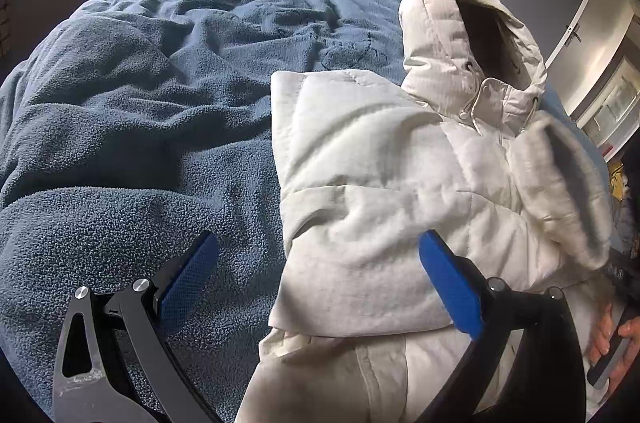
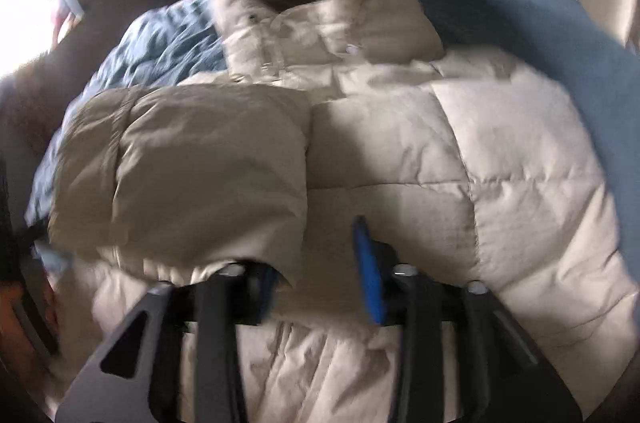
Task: Fold large clothes
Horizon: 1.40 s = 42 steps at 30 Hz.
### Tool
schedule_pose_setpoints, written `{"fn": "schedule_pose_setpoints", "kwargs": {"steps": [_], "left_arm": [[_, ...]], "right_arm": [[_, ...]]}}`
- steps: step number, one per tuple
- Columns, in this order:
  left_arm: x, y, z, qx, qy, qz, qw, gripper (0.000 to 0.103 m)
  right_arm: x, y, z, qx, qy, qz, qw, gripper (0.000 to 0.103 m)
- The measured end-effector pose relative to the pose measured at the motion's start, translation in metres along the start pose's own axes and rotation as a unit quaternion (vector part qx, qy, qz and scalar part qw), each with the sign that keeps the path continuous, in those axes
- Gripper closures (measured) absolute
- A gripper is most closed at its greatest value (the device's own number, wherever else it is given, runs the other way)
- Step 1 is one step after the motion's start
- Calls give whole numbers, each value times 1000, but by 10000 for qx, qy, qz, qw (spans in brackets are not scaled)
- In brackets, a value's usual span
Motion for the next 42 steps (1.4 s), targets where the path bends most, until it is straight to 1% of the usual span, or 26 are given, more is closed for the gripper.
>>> {"fn": "schedule_pose_setpoints", "kwargs": {"steps": [1,2,4,6,7,9,11,13,15,16,17,18,19,20,22,26,32,42], "left_arm": [[0,0,0,-11,8,2,10000,7],[0,0,1,-24,24,6,10000,7],[1,0,0,-30,37,17,10000,7],[2,-1,0,-31,39,40,10000,7],[2,-1,0,-33,44,46,10000,7],[2,-1,1,-40,55,50,10000,7],[2,-1,1,-40,55,48,10000,7],[3,-1,1,-30,47,57,10000,7],[3,0,1,-22,34,59,10000,7],[3,0,1,-16,30,59,10000,7],[3,0,1,-12,27,60,10000,7],[3,0,0,-9,23,60,10000,7],[4,0,0,-6,22,61,10000,7],[4,0,0,-5,18,65,10000,7],[5,0,-1,5,2,75,10000,7],[3,1,-2,35,-38,56,10000,7],[4,2,-3,37,-108,64,9999,7],[5,4,-3,37,-161,59,9998,7]], "right_arm": [[-4,5,11,-352,213,-43,9991,42],[-6,9,20,-633,341,-87,9974,35],[-10,18,42,-1238,584,-217,9903,31],[-11,22,62,-1664,764,-317,9826,31],[-10,24,76,-1929,872,-392,9766,31],[-4,24,96,-2319,1088,-501,9653,31],[2,22,109,-2483,1195,-554,9597,31],[9,14,116,-2462,1127,-533,9612,31],[16,4,116,-2299,937,-465,9676,31],[15,3,117,-2255,904,-494,9688,32],[14,2,117,-2234,869,-550,9693,44],[12,2,117,-2254,835,-639,9686,51],[11,1,118,-2271,849,-697,9677,64],[8,2,119,-2286,882,-758,9666,72],[5,4,121,-2318,939,-842,9646,76],[-3,4,119,-2246,1010,-948,9646,78],[-22,1,101,-1878,948,-1096,9715,78],[-53,2,51,-1097,862,-1262,9821,78]]}}
Point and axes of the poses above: each gripper's, at about its wrist camera, not at the fingertips, and x roughly the way its jaws point, z to its left, y to its underside, the point moved 1 cm from there along x, roughly the way its jaws point, and after that the axes turned 14 degrees about z, right-handed, at the moved point
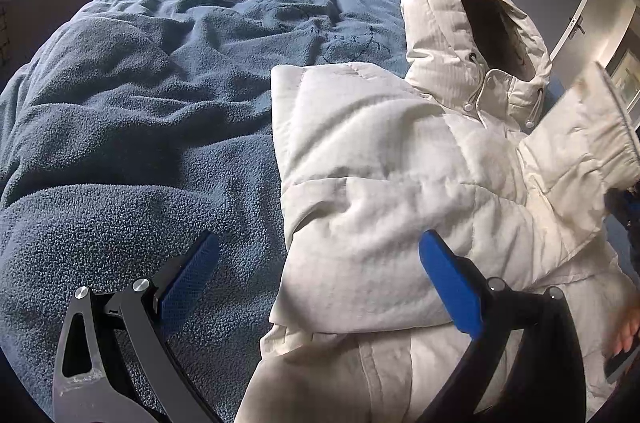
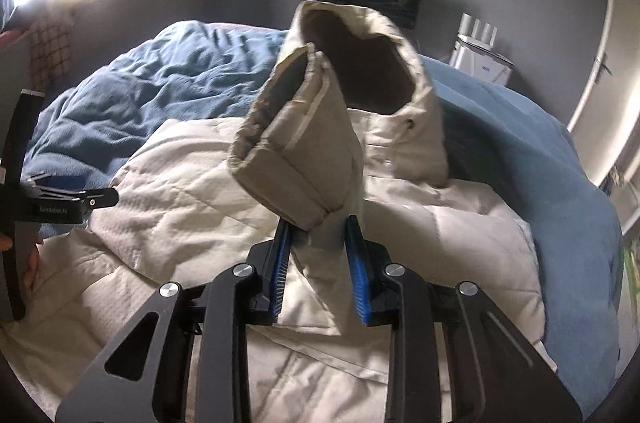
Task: Fold large clothes
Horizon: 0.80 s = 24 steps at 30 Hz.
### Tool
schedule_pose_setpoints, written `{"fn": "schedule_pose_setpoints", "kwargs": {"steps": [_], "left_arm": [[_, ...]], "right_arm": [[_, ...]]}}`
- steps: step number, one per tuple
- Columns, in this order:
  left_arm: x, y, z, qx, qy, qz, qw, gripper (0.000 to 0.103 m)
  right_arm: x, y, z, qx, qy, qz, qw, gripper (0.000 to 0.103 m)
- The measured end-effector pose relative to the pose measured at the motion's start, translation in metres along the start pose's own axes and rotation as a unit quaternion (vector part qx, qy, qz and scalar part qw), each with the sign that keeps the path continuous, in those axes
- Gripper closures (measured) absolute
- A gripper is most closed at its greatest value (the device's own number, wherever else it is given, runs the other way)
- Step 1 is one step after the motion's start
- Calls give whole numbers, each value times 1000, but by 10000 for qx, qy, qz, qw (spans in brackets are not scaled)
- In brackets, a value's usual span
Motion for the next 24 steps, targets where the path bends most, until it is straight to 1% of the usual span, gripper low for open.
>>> {"fn": "schedule_pose_setpoints", "kwargs": {"steps": [7,10,11,15,20,21,22,23,24], "left_arm": [[0,0,0,-4,-4,6,10000,7],[0,1,0,-12,-6,16,10000,7],[0,1,0,-13,-5,15,10000,7],[1,1,0,-8,-9,30,10000,7],[2,1,-1,-12,-12,42,10000,7],[2,2,-1,-16,-11,46,10000,7],[2,1,-1,-18,-9,49,10000,7],[3,2,-1,-18,-10,54,10000,7],[3,2,-1,-16,-11,61,10000,7]], "right_arm": [[-1,12,-41,492,-35,192,9986,78],[4,19,-64,731,204,328,9966,78],[7,22,-73,823,227,395,9956,78],[23,36,-104,1262,72,749,9891,78],[38,52,-118,1488,-183,1125,9823,78],[41,55,-121,1539,-242,1226,9802,78],[42,58,-124,1583,-285,1283,9786,74],[43,62,-126,1627,-248,1388,9765,69],[42,65,-129,1641,-180,1420,9760,68]]}}
Point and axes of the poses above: each gripper's, at about its wrist camera, not at the fingertips, and x roughly the way its jaws point, z to its left, y to its underside, the point moved 1 cm from there along x, roughly the way its jaws point, and after that the axes turned 14 degrees about z, right-handed, at the moved point
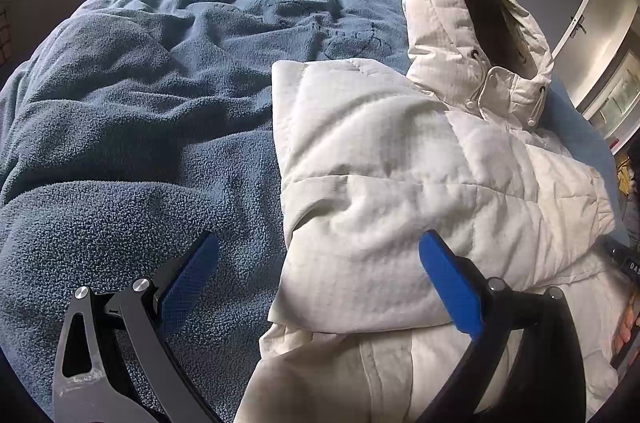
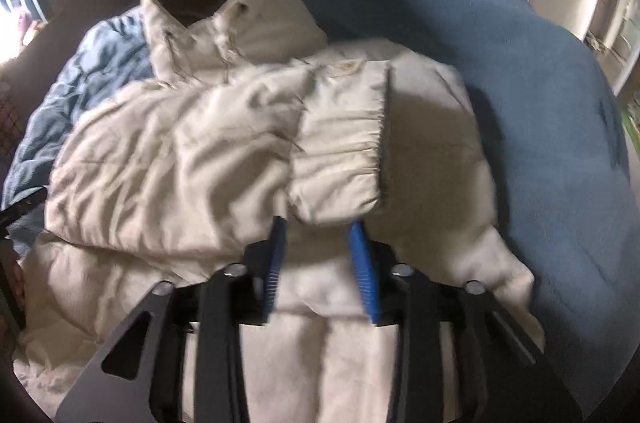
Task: Fold large clothes
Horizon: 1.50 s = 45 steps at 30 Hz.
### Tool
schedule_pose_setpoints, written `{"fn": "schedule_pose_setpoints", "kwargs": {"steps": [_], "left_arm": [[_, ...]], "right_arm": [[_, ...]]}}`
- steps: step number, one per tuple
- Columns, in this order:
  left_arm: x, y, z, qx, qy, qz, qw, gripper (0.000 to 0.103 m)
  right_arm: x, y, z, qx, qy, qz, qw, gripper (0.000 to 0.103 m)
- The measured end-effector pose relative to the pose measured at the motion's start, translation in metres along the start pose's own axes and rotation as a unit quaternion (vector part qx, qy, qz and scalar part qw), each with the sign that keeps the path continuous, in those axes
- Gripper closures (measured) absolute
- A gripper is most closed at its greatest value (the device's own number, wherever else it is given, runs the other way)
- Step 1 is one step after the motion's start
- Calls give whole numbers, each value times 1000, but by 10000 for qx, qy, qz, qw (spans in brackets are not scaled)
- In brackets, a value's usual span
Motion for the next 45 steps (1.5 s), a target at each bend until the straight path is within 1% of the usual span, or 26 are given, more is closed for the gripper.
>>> {"fn": "schedule_pose_setpoints", "kwargs": {"steps": [1,2,3,5,7,9,13,14,15,16,17,20,27,30,37,42,45], "left_arm": [[1,0,0,3,2,8,10000,7],[1,-1,0,3,4,15,10000,7],[2,-1,0,7,4,26,10000,7],[3,-2,-1,27,-3,49,10000,7],[5,-3,-2,52,-24,71,10000,7],[5,-3,-2,61,-35,65,10000,7],[4,-2,-2,59,-60,62,9999,7],[4,-2,-3,53,-76,66,9999,7],[4,-2,-2,47,-89,68,9999,7],[4,-2,-3,45,-104,68,9999,7],[4,-1,-3,44,-124,62,9999,7],[2,1,-4,57,-195,32,9998,7],[-3,9,-13,229,-337,-33,9992,7],[-4,10,-17,324,-417,-55,9986,7],[0,9,-20,382,-499,6,9980,7],[4,9,-21,410,-544,74,9976,7],[6,9,-23,452,-570,107,9973,7]], "right_arm": [[-2,3,-3,13,-44,-34,10000,63],[-5,4,-8,58,-166,-77,9998,56],[-9,5,-16,199,-388,-152,9989,53],[-12,1,-26,417,-606,-252,9970,46],[-11,-6,-33,591,-739,-334,9950,44],[-5,-14,-35,645,-777,-321,9944,44],[13,-23,-37,648,-1216,-200,9903,44],[17,-22,-34,628,-1276,-159,9897,46],[19,-20,-31,572,-1184,-151,9912,52],[18,-19,-30,513,-1037,-187,9931,68],[15,-17,-27,423,-856,-281,9950,75],[5,-10,-23,272,-721,-458,9960,84],[-37,13,-6,-131,-153,-919,9956,87],[-39,17,-3,-288,106,-943,9951,87],[-10,16,-24,70,-137,-414,9990,87],[-2,17,-26,84,-99,-293,9995,86],[0,18,-28,117,-150,-244,9995,84]]}}
Point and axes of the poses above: each gripper's, at about its wrist camera, not at the fingertips, and x roughly the way its jaws point, z to its left, y to its underside, the point moved 1 cm from there along x, roughly the way its jaws point, and after that the axes turned 14 degrees about z, right-handed, at the moved point
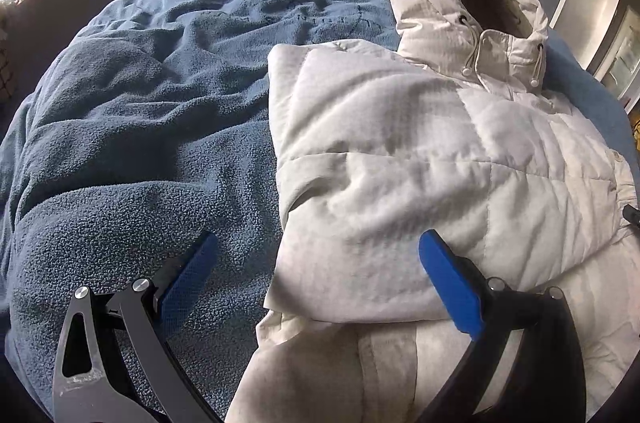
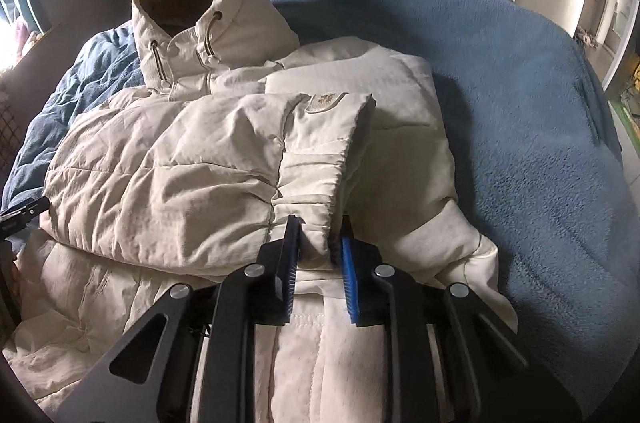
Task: Fold large clothes
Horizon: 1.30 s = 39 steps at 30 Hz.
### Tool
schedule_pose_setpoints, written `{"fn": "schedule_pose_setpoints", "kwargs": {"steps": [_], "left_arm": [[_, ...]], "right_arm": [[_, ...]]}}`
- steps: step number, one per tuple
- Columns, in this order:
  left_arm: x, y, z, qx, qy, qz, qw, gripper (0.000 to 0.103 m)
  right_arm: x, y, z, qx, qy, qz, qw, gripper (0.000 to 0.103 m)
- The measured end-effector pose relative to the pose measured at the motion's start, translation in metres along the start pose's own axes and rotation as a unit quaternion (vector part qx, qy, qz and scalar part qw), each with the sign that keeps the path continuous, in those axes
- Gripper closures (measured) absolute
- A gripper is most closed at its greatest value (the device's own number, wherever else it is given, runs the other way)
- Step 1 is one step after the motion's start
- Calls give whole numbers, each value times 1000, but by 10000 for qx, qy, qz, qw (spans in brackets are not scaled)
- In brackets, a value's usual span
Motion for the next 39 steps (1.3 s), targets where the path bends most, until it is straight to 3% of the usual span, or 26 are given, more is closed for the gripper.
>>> {"fn": "schedule_pose_setpoints", "kwargs": {"steps": [5,7,10,14,18,21,27,33,39], "left_arm": [[1,0,-3,48,-16,10,10000,7],[-4,0,-4,58,-25,-73,10000,7],[-16,-8,-9,118,-88,-204,9997,7],[-39,-40,-26,255,202,-250,9992,7],[-46,-76,-50,502,201,-190,9984,7],[-24,-94,-61,497,205,10,9986,7],[40,-81,-62,429,151,236,9987,7],[36,-71,-57,544,177,-131,9983,7],[15,-78,-59,574,354,-598,9959,7]], "right_arm": [[-8,-2,0,53,207,-205,9996,56],[-15,-4,4,-46,296,-383,9988,54],[-24,-12,17,-310,393,-588,9970,43],[-25,-31,30,-457,301,-588,9968,37],[-7,-50,42,-566,349,-396,9970,35],[12,-60,46,-598,436,-297,9968,35],[44,-65,44,-655,473,-119,9967,32],[26,-83,53,-737,382,-451,9955,32],[13,-149,83,-772,107,-712,9944,32]]}}
Point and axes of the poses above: each gripper's, at about its wrist camera, not at the fingertips, and x roughly the way its jaws point, z to its left, y to its underside, the point moved 1 cm from there along x, roughly the way its jaws point, and after that the axes turned 14 degrees about z, right-handed, at the moved point
